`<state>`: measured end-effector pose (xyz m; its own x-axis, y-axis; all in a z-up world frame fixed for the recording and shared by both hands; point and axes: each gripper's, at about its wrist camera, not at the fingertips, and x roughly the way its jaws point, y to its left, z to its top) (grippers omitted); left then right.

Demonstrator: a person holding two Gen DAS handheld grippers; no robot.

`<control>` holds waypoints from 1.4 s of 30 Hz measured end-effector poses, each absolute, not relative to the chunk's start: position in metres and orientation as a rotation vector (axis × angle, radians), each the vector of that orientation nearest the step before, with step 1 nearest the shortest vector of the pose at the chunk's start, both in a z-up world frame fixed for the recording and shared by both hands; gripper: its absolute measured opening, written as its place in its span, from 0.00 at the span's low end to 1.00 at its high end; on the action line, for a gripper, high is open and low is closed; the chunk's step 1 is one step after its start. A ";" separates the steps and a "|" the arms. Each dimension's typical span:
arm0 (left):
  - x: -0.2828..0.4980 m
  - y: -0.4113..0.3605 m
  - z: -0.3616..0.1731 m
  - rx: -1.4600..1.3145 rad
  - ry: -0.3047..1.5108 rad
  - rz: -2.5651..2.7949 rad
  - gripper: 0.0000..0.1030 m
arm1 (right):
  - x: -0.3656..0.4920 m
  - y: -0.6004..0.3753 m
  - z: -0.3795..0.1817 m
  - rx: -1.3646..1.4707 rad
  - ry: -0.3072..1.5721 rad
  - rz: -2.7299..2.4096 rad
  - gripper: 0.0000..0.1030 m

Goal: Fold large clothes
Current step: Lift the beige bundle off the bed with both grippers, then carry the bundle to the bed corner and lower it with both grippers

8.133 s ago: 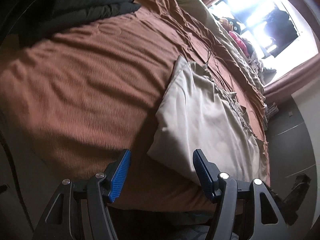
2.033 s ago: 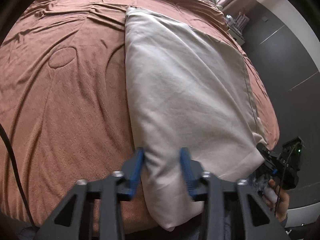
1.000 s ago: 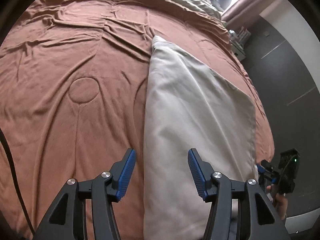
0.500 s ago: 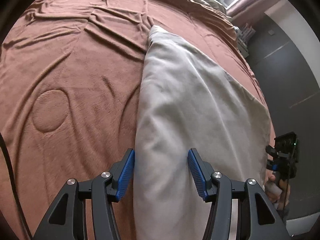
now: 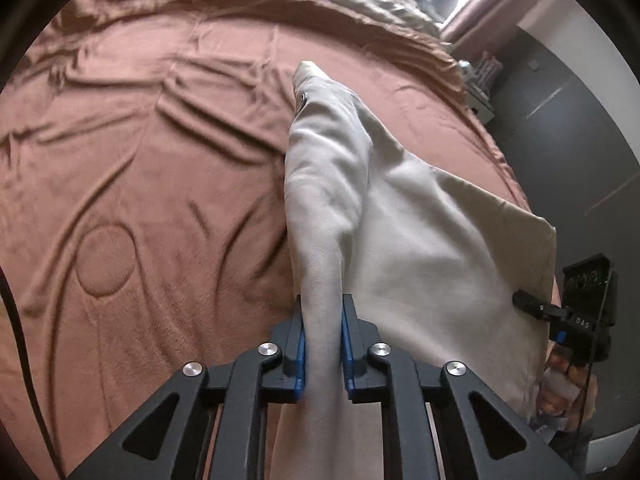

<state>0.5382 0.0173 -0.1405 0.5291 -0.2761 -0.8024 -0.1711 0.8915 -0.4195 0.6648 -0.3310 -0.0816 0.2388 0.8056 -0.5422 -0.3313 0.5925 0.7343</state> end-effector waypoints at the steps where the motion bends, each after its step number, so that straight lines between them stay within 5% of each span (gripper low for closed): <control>1: 0.536 0.014 -0.132 -0.492 1.006 -0.075 0.13 | 0.657 -0.331 -0.077 0.523 1.048 0.828 0.07; 20: 0.567 -0.152 -0.016 -0.536 0.840 -0.321 0.13 | 0.561 -0.466 0.049 0.445 0.762 0.626 0.07; 42: 0.633 -0.374 -0.016 -0.560 0.916 -0.564 0.13 | 0.552 -0.532 0.110 0.383 0.777 0.293 0.07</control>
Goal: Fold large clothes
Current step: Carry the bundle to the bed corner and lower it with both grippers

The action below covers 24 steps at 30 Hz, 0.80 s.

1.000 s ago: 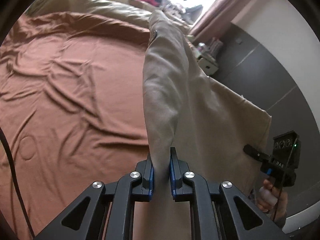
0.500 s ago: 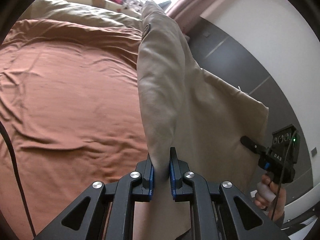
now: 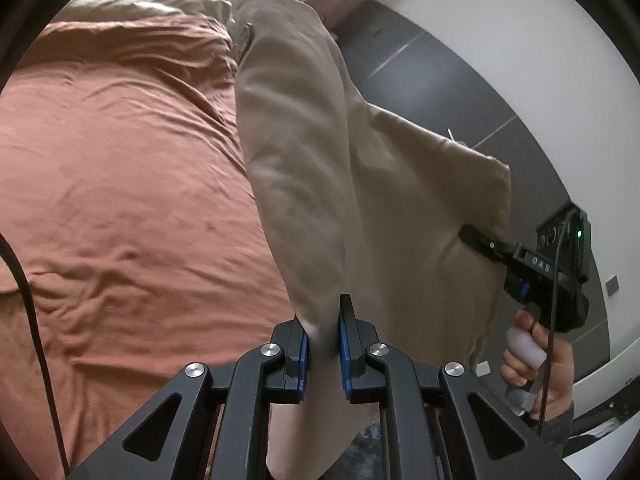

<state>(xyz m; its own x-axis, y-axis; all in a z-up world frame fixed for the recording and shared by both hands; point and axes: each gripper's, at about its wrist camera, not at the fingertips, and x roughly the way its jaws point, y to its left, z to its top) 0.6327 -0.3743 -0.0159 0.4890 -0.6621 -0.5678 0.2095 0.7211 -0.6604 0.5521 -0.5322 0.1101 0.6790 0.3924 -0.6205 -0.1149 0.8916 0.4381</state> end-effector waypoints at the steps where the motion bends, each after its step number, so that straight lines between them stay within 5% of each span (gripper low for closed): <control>1: 0.636 -0.381 -0.020 -0.565 0.926 -0.573 0.13 | 0.555 -0.532 0.111 0.380 0.788 0.277 0.07; 16: 0.727 -0.429 -0.109 -0.639 1.100 -0.612 0.13 | 0.642 -0.493 0.081 0.351 0.956 0.026 0.08; 19: 0.744 -0.429 -0.130 -0.582 1.151 -0.553 0.16 | 0.662 -0.495 0.067 0.381 0.989 -0.054 0.22; 23: 0.754 -0.420 -0.155 -0.580 1.208 -0.507 0.30 | 0.660 -0.487 0.058 0.367 0.984 -0.136 0.60; 24: 0.753 -0.418 -0.158 -0.589 1.210 -0.506 0.31 | 0.658 -0.485 0.061 0.349 0.975 -0.148 0.62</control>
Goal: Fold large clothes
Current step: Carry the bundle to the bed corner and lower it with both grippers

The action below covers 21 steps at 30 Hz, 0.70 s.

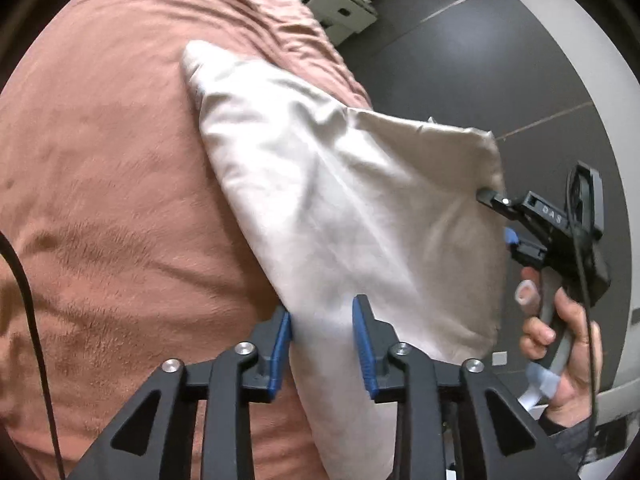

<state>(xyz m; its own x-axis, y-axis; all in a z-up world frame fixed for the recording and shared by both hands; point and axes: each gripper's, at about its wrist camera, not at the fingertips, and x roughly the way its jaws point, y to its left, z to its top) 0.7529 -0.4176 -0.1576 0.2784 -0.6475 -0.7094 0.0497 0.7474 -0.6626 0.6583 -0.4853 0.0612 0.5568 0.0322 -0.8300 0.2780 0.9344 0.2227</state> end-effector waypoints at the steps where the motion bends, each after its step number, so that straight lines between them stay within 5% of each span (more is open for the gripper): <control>1: 0.751 -0.416 -0.160 -0.582 1.213 -0.500 0.31 | 0.653 -0.485 0.065 0.341 0.968 -0.154 0.62; 13: 0.723 -0.438 -0.157 -0.509 1.238 -0.544 0.31 | 0.531 -0.527 0.041 0.412 0.946 -0.279 0.62; 21: 0.698 -0.457 -0.167 -0.453 1.261 -0.563 0.31 | 0.468 -0.561 -0.006 0.732 0.876 -0.200 0.62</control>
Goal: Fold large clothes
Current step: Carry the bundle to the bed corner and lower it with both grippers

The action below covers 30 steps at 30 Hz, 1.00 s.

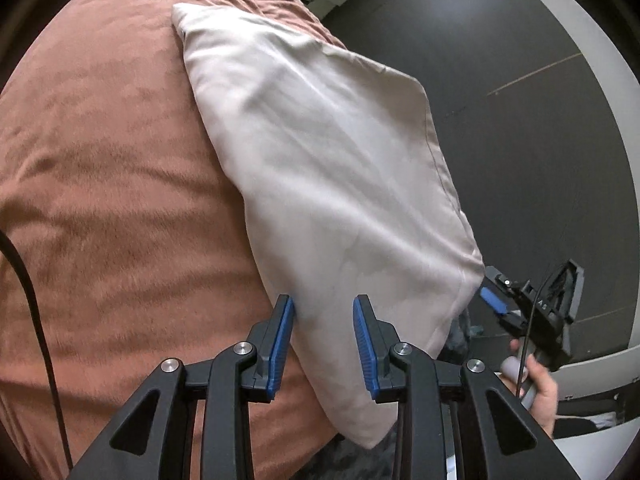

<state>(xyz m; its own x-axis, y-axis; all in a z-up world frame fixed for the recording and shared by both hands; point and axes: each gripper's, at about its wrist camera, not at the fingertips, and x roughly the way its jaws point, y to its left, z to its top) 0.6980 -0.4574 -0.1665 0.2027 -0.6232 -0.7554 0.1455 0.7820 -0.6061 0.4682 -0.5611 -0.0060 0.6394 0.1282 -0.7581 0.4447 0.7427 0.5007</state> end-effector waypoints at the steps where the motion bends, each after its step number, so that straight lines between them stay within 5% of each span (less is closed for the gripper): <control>1: 0.694 -0.459 -0.167 -0.442 1.259 -0.563 0.31 | 0.463 -0.564 -0.014 0.765 0.867 -0.181 0.62; 6: 0.668 -0.471 -0.175 -0.395 1.277 -0.589 0.31 | 0.469 -0.573 -0.052 0.900 0.861 -0.142 0.62; 8: 0.658 -0.477 -0.178 -0.378 1.285 -0.606 0.31 | 0.470 -0.578 -0.051 0.907 0.824 -0.145 0.37; 14: 0.653 -0.492 -0.184 -0.434 1.302 -0.648 0.31 | 0.484 -0.593 -0.020 0.781 0.803 -0.222 0.19; 22: 0.634 -0.494 -0.180 -0.434 1.299 -0.707 0.31 | 0.487 -0.605 -0.003 0.686 0.825 -0.310 0.23; 24: 0.634 -0.485 -0.173 -0.439 1.278 -0.695 0.31 | 0.482 -0.600 0.005 0.657 0.829 -0.322 0.29; 28: 0.630 -0.464 -0.152 -0.407 1.222 -0.667 0.31 | 0.459 -0.590 0.027 0.601 0.810 -0.314 0.57; 30: 0.627 -0.454 -0.142 -0.389 1.197 -0.664 0.31 | 0.448 -0.581 0.039 0.582 0.800 -0.305 0.58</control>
